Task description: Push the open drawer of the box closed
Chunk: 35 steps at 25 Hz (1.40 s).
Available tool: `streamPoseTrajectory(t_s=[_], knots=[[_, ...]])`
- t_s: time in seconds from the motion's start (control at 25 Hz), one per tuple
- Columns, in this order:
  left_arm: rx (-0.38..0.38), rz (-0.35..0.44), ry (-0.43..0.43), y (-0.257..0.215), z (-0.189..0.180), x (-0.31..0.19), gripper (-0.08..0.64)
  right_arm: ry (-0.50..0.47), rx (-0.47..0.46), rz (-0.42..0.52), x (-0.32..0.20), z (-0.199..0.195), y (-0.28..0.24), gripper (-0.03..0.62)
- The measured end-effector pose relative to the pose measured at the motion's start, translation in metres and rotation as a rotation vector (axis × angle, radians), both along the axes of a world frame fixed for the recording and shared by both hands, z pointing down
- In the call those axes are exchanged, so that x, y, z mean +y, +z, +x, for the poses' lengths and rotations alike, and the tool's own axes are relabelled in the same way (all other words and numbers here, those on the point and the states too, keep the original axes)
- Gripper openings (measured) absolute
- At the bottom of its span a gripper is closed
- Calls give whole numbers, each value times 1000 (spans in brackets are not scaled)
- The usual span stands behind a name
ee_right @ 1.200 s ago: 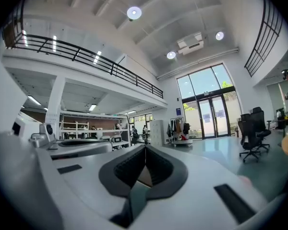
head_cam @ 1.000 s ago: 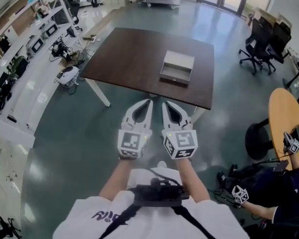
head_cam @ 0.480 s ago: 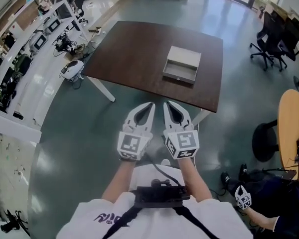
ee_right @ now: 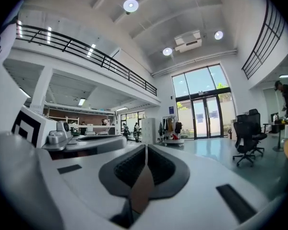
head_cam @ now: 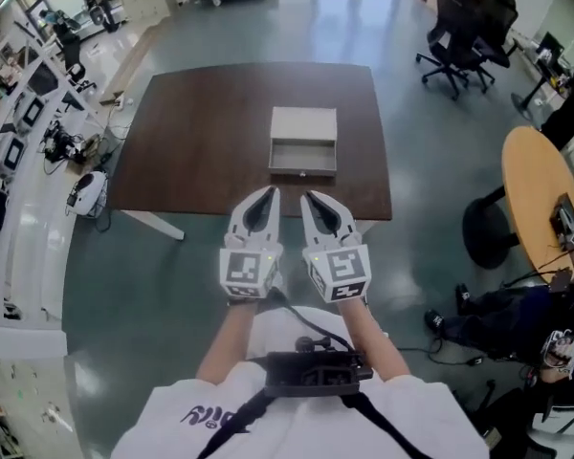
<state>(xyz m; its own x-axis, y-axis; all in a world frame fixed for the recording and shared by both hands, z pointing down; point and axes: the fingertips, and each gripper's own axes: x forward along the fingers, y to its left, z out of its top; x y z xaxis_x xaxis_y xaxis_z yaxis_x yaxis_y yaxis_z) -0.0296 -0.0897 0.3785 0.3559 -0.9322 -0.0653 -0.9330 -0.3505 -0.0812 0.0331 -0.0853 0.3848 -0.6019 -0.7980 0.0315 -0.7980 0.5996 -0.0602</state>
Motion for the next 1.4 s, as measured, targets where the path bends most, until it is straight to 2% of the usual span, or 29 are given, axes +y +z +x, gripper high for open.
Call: streamPoseTrajectory(t_s=[0.12, 0.28, 0.4, 0.56, 0.88, 1.04, 1.4], knots=[[6, 30, 50, -25, -3, -38, -3, 105, -21, 7, -39, 9, -13, 5], [23, 29, 107, -35, -29, -78, -3, 187, -34, -10, -79, -12, -12, 5], [30, 1, 132, -21, -47, -97, -3, 214, -23, -14, -97, -32, -3, 5], [19, -13, 173, 1, -55, -118, -3, 258, 4, -44, -113, -41, 15, 5], [31, -63, 220, 40, -40, -165, -3, 312, 39, -151, -142, -17, 65, 5], [15, -127, 240, 68, -38, -176, -3, 349, 31, -225, -148, -7, 98, 5], [-3, -259, 243, 124, -28, -193, -3, 362, -8, -491, -153, 12, 206, 5]])
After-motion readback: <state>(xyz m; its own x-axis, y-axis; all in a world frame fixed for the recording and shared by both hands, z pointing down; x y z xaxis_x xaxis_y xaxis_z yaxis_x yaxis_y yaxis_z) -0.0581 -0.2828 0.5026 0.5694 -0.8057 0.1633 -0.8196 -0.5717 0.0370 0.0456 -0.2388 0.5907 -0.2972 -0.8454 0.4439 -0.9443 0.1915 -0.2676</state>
